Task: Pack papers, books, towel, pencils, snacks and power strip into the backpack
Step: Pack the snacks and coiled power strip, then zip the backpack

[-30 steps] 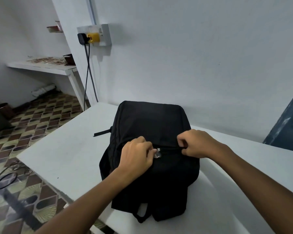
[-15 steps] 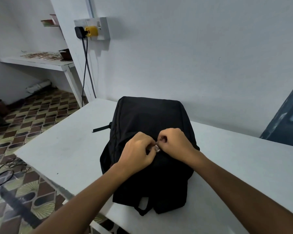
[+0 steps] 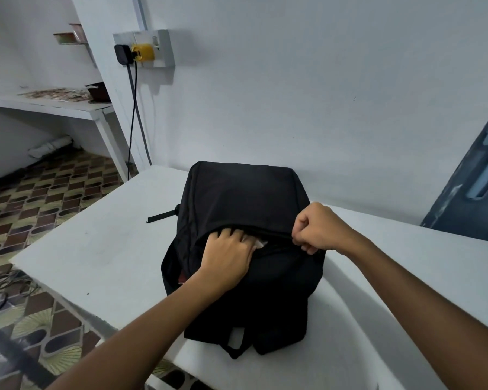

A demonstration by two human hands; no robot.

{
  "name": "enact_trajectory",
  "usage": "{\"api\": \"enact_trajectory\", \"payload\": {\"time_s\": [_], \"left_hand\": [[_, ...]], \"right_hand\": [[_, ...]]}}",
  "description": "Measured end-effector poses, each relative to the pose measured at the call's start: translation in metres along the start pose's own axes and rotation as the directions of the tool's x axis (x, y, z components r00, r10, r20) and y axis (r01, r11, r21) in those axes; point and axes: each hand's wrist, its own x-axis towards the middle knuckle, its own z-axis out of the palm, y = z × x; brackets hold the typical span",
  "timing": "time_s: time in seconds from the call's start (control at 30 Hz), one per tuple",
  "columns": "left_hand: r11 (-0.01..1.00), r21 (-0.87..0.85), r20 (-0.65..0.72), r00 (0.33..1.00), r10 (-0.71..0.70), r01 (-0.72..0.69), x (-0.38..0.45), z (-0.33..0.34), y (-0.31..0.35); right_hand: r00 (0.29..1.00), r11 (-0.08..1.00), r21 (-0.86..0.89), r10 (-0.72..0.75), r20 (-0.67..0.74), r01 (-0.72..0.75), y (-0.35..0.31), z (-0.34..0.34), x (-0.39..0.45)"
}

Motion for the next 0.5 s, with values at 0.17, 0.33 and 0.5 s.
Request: {"api": "enact_trajectory", "payload": {"time_s": [0.17, 0.33, 0.5], "left_hand": [[0.998, 0.004, 0.179, 0.981, -0.069, 0.070, 0.035, -0.004, 0.005], [0.991, 0.000, 0.248, 0.960, -0.128, 0.132, 0.045, -0.012, 0.013], [0.980, -0.189, 0.074, 0.994, 0.079, -0.064, 0.021, -0.037, 0.018]], "right_hand": [[0.999, 0.996, 0.091, -0.014, 0.049, 0.009, -0.009, -0.004, -0.001], [0.999, 0.998, 0.067, -0.008, 0.046, 0.005, -0.012, 0.003, -0.001], [0.997, 0.997, 0.069, -0.049, 0.052, 0.045, -0.011, -0.001, -0.004]]}}
